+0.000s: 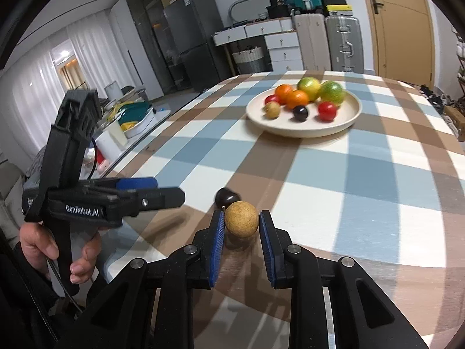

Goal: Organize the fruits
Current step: 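Lift the kiwi with the right tool while the left tool grasps the dark plum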

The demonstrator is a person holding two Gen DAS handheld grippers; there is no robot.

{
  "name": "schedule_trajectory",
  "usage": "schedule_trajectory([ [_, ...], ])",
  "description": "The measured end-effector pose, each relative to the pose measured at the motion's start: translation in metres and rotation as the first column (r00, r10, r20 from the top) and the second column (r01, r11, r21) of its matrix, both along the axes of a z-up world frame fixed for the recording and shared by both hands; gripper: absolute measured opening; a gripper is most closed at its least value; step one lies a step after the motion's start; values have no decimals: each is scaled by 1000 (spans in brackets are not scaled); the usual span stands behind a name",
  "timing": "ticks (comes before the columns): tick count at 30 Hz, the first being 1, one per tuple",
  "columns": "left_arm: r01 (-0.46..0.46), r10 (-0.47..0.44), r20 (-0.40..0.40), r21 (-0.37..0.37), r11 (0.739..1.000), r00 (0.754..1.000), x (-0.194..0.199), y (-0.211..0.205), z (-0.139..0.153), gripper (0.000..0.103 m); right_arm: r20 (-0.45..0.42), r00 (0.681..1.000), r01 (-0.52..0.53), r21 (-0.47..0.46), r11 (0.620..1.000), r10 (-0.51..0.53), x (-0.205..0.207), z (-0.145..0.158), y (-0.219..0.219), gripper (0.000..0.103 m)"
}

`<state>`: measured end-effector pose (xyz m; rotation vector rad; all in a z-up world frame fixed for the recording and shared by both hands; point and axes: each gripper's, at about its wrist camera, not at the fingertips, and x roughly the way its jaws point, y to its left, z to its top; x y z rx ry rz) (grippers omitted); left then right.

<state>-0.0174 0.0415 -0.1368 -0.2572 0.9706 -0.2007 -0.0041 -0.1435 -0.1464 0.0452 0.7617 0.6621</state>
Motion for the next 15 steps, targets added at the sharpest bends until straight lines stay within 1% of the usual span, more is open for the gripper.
schedule_trajectory([
  [4,20,-20,-20,18,1000,1000,11,-15,-2,102,3,999,33,29,999,-33,5,3,-15,25],
  [10,47,-45,-28,60,997,999,25,-36,-4,102,9,998,65,47,997,-66,9,7,-35,25],
  [15,67,-64,-33,115,991,997,30,-52,-6,101,15,996,81,64,995,-82,11,10,-46,25],
])
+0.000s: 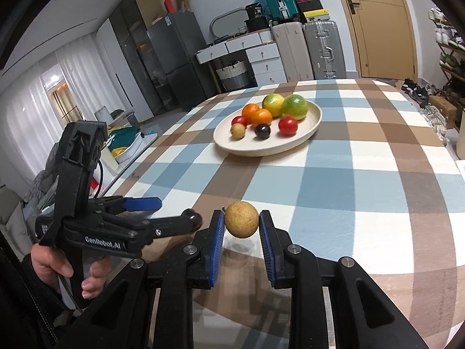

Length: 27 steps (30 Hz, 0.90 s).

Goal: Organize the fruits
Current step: 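Lift the kiwi with the right tool while the left tool grasps the dark plum, then carry the kiwi and plum onto the cream plate and open both tools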

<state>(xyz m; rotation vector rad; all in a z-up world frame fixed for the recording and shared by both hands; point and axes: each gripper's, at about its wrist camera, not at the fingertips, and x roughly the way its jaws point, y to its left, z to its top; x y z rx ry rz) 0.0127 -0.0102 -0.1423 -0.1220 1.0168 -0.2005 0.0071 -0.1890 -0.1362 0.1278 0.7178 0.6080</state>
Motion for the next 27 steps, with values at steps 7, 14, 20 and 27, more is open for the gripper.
schedule_trajectory([
  [7,43,-44,8,72,996,999,1,-15,0,83,14,1000,1,7,1000,-1,1,3,-9,25],
  [14,120,-120,11,19,993,993,1,-20,4,27,19,1000,-9,20,1000,9,0,4,-10,25],
  [20,143,-143,40,7,990,989,1,-20,12,23,23,1000,-5,26,1000,4,1,5,-12,25],
  [27,134,-132,59,-31,991,990,9,-14,25,23,28,1000,-6,38,999,4,8,9,-12,25],
])
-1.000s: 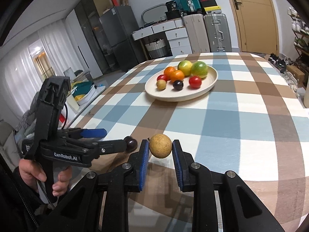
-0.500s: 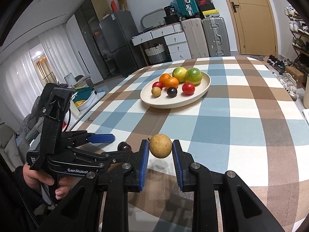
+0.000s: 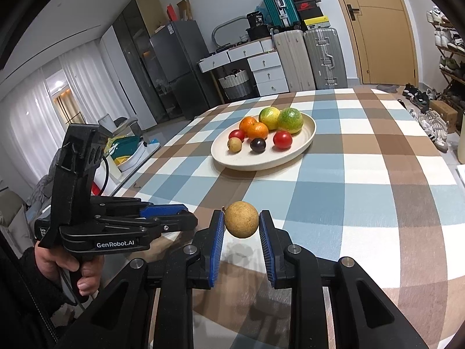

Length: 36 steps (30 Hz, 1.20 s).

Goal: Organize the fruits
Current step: 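Carry the kiwi and plum onto the cream plate and open both tools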

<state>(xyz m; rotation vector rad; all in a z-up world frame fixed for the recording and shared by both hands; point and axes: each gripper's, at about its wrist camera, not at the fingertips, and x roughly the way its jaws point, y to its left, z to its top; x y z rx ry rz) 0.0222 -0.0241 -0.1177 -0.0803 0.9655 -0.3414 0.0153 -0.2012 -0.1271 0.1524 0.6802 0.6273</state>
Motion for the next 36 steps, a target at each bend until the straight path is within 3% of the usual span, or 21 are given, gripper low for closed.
schedule_trajectory([
  [17,-34,36,34,-46,998,999,75,10,30,23,5,1000,-13,18,1000,13,59,20,9,25],
  [36,-54,53,-12,-73,996,998,137,16,16,23,-52,998,-43,0,999,43,128,17,37,25],
])
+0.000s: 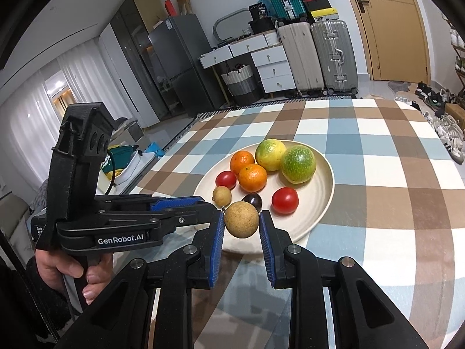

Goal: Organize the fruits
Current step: 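Carry the kiwi and plum onto the cream plate and open both tools, then withdraw both tools up and away from the plate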

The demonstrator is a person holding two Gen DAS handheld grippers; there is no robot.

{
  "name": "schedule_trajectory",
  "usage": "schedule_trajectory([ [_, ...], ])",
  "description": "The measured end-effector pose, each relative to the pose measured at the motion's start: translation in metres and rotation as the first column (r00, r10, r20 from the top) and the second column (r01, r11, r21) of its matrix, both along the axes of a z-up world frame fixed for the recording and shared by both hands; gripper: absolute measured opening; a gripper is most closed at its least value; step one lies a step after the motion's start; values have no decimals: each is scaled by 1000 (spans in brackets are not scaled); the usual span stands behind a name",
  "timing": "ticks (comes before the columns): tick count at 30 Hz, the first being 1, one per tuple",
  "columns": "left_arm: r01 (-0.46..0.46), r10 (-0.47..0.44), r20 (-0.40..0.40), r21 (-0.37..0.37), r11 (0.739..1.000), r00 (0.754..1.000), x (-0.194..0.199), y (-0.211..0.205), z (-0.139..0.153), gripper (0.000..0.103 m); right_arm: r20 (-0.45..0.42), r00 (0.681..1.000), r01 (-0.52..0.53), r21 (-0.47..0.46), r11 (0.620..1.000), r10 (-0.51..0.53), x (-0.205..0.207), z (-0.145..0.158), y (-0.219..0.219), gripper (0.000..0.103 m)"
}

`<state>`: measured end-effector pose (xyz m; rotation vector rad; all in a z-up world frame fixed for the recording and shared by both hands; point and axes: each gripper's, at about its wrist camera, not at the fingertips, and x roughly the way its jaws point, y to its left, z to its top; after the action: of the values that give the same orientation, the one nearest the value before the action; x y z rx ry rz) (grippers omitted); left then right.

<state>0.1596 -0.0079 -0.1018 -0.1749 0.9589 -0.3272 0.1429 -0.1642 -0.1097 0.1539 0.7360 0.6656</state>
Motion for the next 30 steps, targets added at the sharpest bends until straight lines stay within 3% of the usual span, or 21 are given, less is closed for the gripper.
schedule_trajectory([
  [23,-30,29,-22,-16,999,999,16,3,-15,24,-51,999,-17,-43,999,14,30,-21,17,25],
  [25,-29,28,-21,-25,999,999,17,4,-14,24,-54,999,-10,-43,999,8,31,-22,17,30],
  [27,-31,30,-14,-17,999,999,16,3,-11,24,-48,999,-2,-27,1000,1,31,-20,15,46],
  [30,-35,35,-3,-16,999,999,13,4,-7,24,-26,1000,11,-23,1000,-11,27,-15,12,46],
])
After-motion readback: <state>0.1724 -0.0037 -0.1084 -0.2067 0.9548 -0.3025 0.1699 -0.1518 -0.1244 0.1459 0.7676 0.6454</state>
